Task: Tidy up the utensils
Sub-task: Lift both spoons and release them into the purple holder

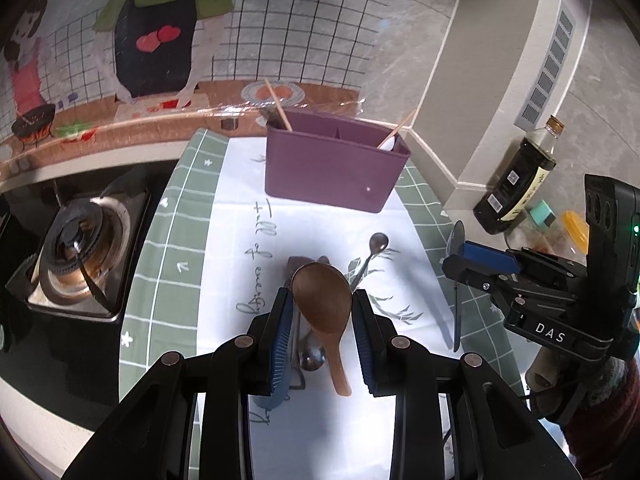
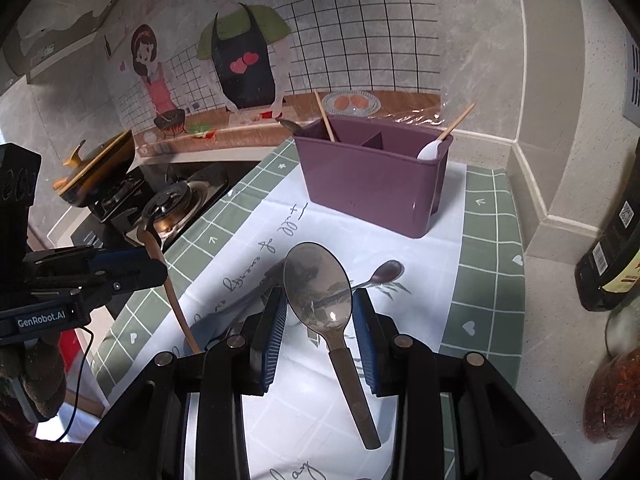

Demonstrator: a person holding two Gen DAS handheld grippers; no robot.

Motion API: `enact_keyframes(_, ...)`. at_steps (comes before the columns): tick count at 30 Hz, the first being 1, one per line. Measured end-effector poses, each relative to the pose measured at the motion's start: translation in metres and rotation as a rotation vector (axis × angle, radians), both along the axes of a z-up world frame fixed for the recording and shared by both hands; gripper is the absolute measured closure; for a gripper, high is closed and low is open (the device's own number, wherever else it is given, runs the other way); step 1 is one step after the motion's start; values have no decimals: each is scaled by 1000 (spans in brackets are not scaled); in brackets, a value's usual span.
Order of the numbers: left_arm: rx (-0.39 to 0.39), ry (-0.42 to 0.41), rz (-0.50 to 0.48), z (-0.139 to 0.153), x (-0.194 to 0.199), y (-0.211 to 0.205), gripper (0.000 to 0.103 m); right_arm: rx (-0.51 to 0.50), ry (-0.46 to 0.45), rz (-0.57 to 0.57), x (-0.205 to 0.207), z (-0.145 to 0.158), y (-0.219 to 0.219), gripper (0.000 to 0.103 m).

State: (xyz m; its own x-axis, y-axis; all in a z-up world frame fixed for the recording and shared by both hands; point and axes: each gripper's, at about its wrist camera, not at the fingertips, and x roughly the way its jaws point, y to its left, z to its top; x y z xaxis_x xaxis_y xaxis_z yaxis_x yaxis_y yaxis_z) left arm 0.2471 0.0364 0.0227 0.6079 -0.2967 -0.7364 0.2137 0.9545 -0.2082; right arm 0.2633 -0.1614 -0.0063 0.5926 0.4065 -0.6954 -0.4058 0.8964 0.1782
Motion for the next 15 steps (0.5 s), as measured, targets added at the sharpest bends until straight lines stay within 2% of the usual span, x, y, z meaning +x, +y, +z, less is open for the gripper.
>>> enact_keyframes(5, 1, -47, -19, 20, 5, -3, 72, 34, -34, -29, 2, 18, -2, 72)
enact_keyframes(7, -11, -84, -34, 42, 11, -2, 72, 60, -67, -41, 6, 37, -6, 72)
enact_keyframes(8, -18, -112, -43, 58, 15, -2, 72, 66, -96, -45, 8, 52, -7, 72)
enact_keyframes(12, -28, -314, -55, 146, 32, -2, 72, 98, -277, -79, 20, 139, -13, 72)
enact_keyframes(15, -52, -397, -48, 188, 54, -3, 72, 160, -405, -101, 32, 193, -21, 72)
